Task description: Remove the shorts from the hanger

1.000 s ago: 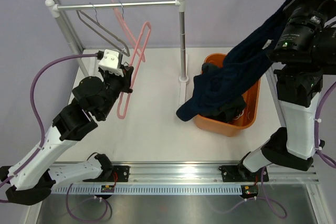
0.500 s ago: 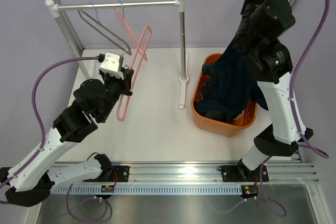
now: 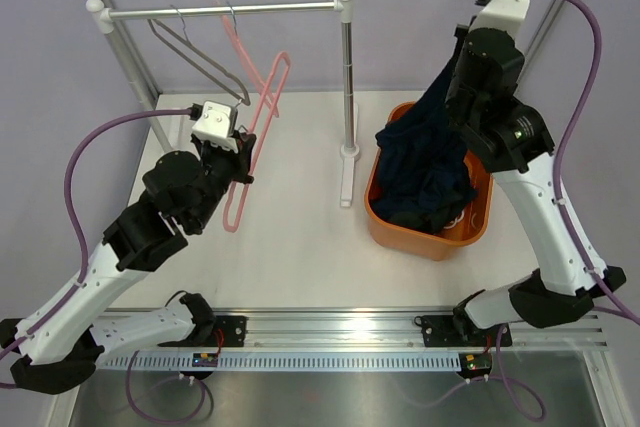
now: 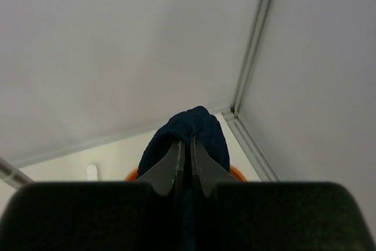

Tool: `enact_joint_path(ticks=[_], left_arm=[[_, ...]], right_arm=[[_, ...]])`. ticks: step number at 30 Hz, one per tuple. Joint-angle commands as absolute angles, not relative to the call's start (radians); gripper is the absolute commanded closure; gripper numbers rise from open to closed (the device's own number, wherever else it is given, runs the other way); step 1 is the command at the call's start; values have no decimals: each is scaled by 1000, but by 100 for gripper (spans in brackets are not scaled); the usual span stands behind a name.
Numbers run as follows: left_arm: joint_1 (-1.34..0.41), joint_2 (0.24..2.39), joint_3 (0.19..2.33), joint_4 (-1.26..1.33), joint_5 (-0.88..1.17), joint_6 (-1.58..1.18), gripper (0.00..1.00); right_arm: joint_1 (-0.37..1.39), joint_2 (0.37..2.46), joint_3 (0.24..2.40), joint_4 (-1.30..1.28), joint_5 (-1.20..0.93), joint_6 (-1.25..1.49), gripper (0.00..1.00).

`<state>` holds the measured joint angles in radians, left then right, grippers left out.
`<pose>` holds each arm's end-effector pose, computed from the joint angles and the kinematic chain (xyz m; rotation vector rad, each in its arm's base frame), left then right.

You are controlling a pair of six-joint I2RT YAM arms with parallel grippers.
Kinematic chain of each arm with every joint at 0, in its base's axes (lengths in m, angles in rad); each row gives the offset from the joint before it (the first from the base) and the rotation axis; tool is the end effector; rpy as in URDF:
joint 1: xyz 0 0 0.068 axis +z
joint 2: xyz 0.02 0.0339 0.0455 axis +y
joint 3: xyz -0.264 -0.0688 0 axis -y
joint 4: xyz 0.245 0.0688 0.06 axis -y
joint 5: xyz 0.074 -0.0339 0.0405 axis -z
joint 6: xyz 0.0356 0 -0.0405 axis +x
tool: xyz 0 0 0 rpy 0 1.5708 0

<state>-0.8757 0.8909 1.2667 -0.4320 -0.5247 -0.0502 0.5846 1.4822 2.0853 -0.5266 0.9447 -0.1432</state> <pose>0.1191 -0.1149 0.4586 0.2659 1.6051 -0.2868 0.2319 0.1189 0.5721 0.2146 1.5213 -0.3527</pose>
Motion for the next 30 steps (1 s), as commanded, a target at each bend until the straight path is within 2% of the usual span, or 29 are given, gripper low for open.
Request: enact_joint_path(ticks=[1, 8, 10, 11, 15, 16, 18, 19, 22, 26, 30], left_arm=[[-873, 880, 1275, -383, -497, -49, 100], [-873, 884, 1287, -393, -483, -55, 100], [-873, 870, 1289, -390, -483, -57, 100], [-873, 867, 1293, -391, -488, -58, 100], [-873, 891, 1359, -452, -495, -87, 100], [-873, 905, 1376, -469, -495, -100, 100], [-873, 939, 1417, -523, -532, -145, 100], [-873, 948, 1423, -535, -540, -156, 100], [-874, 950, 1404, -538, -557, -196, 100], [-873, 968, 1393, -567, -604, -250, 100], [-873, 989, 1396, -594, -638, -320, 100]], right_arm=[[503, 1338, 1897, -598, 901, 120, 100], [456, 1221, 1557, -637, 842, 274, 100], [454, 1201, 1476, -647, 787, 322, 95], [454, 1197, 1454, -650, 769, 337, 91], [454, 1177, 1367, -679, 668, 383, 62], [454, 1172, 1359, -686, 651, 394, 49], [454, 1149, 1339, -692, 599, 399, 40], [454, 1138, 1333, -693, 585, 400, 31], [454, 1100, 1322, -704, 542, 399, 14], [454, 1057, 1328, -722, 489, 385, 7], [454, 1028, 1330, -739, 451, 373, 6]])
